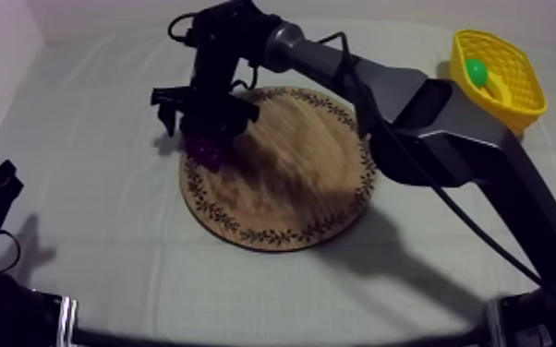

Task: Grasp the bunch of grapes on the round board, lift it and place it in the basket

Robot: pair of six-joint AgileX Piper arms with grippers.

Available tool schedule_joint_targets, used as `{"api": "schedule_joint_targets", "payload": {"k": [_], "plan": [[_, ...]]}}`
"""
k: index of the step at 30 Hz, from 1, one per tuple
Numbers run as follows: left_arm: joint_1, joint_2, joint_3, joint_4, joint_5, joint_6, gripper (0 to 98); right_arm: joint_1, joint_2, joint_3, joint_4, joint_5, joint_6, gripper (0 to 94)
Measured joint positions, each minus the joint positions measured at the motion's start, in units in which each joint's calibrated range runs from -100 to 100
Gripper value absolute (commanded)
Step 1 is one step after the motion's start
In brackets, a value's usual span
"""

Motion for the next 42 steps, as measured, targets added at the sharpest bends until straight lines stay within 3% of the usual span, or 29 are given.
{"api": "schedule_joint_targets", "payload": {"k": [3,6,15,23,30,36,42], "plan": [[0.0,0.0,0.0,0.0,0.0,0.0,0.0,-0.01,0.05,0.27,0.33,0.11,0.35,38.5],[0.0,0.0,0.0,0.0,0.0,0.0,0.0,0.25,-0.36,1.31,0.4,0.08,0.73,35.1],[0.0,0.0,0.0,0.0,0.0,0.0,0.0,1.3,-7.83,10.13,0.05,-0.34,3.16,33.4],[0.0,0.0,0.0,0.0,0.0,0.0,0.0,3.71,-24.28,29.22,-0.29,-3.04,7.21,33.8],[0.0,0.0,0.0,0.0,0.0,0.0,0.0,8.99,-43.21,49.91,-0.21,-2.47,10.97,34.2],[0.0,0.0,0.0,0.0,0.0,0.03,0.0,15.51,-57.91,63.98,1.98,-1.32,13.87,34.9],[0.0,0.0,0.0,0.0,0.0,0.03,0.0,22.2,-68.57,69.54,4.22,-0.65,16.52,35.6]]}}
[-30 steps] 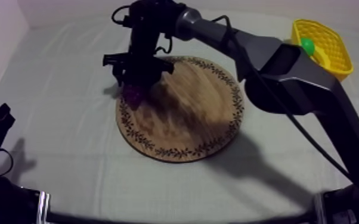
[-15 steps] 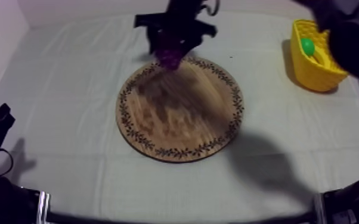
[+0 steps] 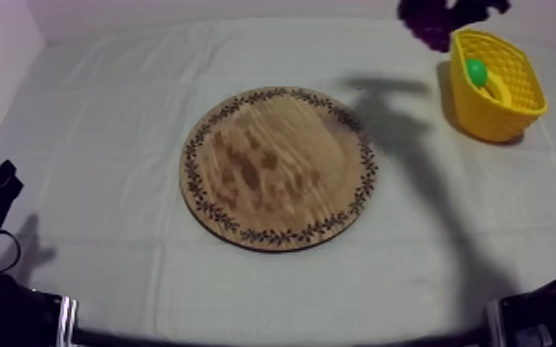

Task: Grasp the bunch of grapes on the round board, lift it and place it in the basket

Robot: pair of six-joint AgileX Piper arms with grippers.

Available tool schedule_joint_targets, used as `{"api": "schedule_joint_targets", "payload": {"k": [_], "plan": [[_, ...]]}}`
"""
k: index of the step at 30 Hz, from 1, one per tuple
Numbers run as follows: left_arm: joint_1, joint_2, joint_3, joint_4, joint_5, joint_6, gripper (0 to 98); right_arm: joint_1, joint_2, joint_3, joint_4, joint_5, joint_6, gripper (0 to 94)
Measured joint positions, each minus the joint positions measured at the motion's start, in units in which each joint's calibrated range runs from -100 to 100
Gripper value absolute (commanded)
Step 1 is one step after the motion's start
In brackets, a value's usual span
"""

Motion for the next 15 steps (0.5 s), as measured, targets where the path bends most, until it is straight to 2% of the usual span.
{"api": "schedule_joint_targets", "payload": {"k": [10,15], "plan": [[0.0,0.0,0.0,0.0,0.0,0.0,0.0,10.85,0.63,0.51,2.77,-1.89,2.67,35.8],[0.0,0.0,0.0,0.0,0.0,0.0,0.0,14.52,2.65,3.09,4.45,-5.34,3.23,40.5]]}}
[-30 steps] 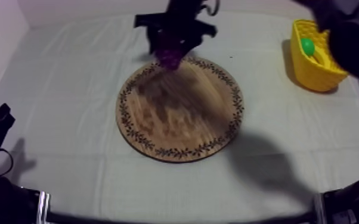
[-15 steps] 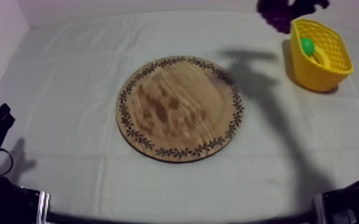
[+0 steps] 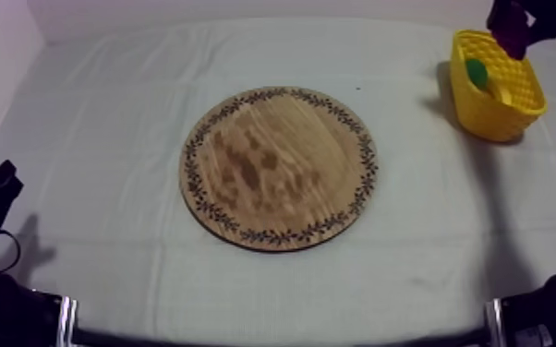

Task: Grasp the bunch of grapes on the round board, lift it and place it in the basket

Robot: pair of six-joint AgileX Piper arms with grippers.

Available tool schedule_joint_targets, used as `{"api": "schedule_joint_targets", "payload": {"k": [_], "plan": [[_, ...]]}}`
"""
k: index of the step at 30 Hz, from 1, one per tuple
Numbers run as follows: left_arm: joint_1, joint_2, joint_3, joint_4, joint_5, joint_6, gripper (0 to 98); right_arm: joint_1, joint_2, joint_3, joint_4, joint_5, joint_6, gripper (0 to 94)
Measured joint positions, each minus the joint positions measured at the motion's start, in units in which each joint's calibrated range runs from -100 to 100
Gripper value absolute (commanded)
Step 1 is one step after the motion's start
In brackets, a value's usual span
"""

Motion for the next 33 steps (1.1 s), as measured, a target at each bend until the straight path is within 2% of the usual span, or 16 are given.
{"api": "schedule_joint_targets", "payload": {"k": [12,17,20,23,33], "plan": [[0.0,0.0,0.0,0.0,0.0,0.0,0.0,2.21,7.98,0.57,2.98,-4.08,-0.52,76.5],[0.0,0.0,0.0,0.0,0.0,0.0,0.0,2.33,9.58,-0.36,3.74,-4.08,-0.44,79.1],[0.0,0.0,0.0,0.0,0.0,0.0,0.0,2.45,7.57,0.33,3.43,-4.22,0.27,75.7],[0.0,0.0,0.0,0.0,0.0,0.0,0.0,2.07,3.99,2.0,3.13,-4.42,1.3,68.3],[0.0,0.0,0.0,0.0,0.0,0.0,0.0,-1.15,-15.52,14.11,0.45,-11.15,4.69,21.2]]}}
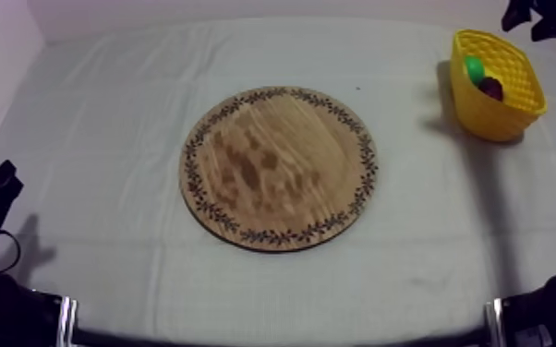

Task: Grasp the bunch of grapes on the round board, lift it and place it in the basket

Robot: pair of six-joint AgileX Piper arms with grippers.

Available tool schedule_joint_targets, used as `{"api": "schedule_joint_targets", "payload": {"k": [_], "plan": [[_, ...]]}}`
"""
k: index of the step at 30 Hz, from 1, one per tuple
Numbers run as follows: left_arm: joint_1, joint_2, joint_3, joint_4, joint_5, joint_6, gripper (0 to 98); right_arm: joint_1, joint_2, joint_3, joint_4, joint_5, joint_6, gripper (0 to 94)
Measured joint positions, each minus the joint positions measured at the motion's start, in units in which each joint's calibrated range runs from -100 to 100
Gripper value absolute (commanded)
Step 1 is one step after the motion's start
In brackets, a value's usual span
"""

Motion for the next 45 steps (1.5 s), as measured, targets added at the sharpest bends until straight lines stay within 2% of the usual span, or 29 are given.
{"api": "schedule_joint_targets", "payload": {"k": [4,11,14,25,30,34,37,45], "plan": [[0.0,0.0,0.0,0.0,0.0,0.0,0.0,-1.95,-8.38,5.77,-0.57,-1.0,0.17,11.2],[0.0,0.0,0.0,0.0,0.0,0.0,0.0,-4.62,-23.75,18.79,0.0,-9.23,-1.03,5.3],[0.0,0.0,0.0,0.0,0.0,-0.03,0.0,-5.32,-30.3,25.51,0.0,-14.27,-1.1,3.0],[0.0,0.0,0.0,0.0,0.0,-0.03,0.0,-5.7,-51.02,55.12,3.51,-35.95,-2.86,0.3],[0.0,0.0,0.0,0.0,0.0,-0.03,0.0,-5.27,-58.63,67.55,2.94,-43.31,-1.97,0.3],[0.0,0.0,0.0,0.0,0.0,-0.03,0.0,-4.8,-64.91,75.71,1.05,-44.82,0.19,0.2],[0.0,0.0,0.0,0.0,0.0,-0.03,0.0,-4.77,-69.49,80.57,0.82,-44.68,1.45,0.2],[0.0,0.0,0.0,0.0,0.0,-0.03,0.0,-4.67,-78.26,84.43,-0.91,-40.72,4.09,0.2]]}}
